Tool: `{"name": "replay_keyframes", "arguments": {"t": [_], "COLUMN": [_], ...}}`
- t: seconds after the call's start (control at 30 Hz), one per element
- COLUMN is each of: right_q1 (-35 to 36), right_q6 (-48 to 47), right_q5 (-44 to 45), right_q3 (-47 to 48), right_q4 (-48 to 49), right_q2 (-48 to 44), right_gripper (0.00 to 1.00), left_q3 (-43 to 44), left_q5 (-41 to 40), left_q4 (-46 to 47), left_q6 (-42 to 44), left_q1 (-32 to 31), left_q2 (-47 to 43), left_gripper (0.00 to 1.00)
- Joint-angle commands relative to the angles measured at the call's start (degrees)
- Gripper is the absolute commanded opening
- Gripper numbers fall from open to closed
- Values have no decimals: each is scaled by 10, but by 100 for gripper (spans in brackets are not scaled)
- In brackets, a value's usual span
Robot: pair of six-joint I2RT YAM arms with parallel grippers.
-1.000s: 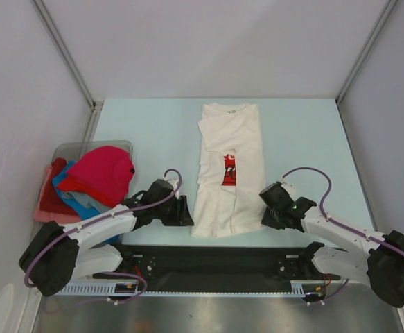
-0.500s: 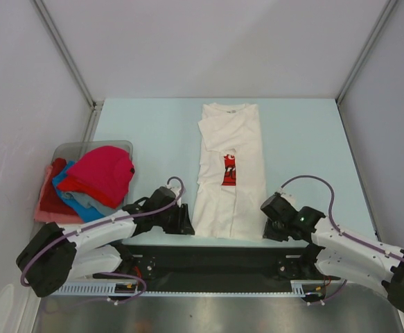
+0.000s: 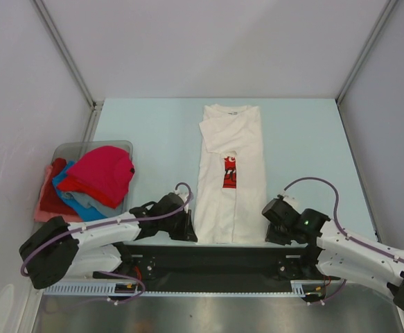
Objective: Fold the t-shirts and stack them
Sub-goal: Fold the tshirt
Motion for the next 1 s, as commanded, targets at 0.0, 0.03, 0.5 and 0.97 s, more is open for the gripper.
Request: {"name": "replay_keyframes", "arguments": {"t": [0.0, 0.03, 0.5, 0.97], "right_q1": [6, 5, -131, -342], "right_q6": [11, 7, -126, -274], "right_q5": [24, 33, 62, -12], "right_q3": [36, 43, 181, 337], "right_q4": [-16, -14, 43, 177], "right_q2": [-14, -12, 94, 318], "right_gripper": [0, 0, 0, 0], "left_q3": [18, 21, 209, 478], "left_q5": [7, 9, 33, 19], "left_q4": [-1, -1, -60, -128], "left_q6": [-28, -31, 33, 93], "left_q1": [-15, -15, 59, 208], "left_q2": [-32, -39, 72, 305], "left_gripper": [0, 0, 1, 0]}}
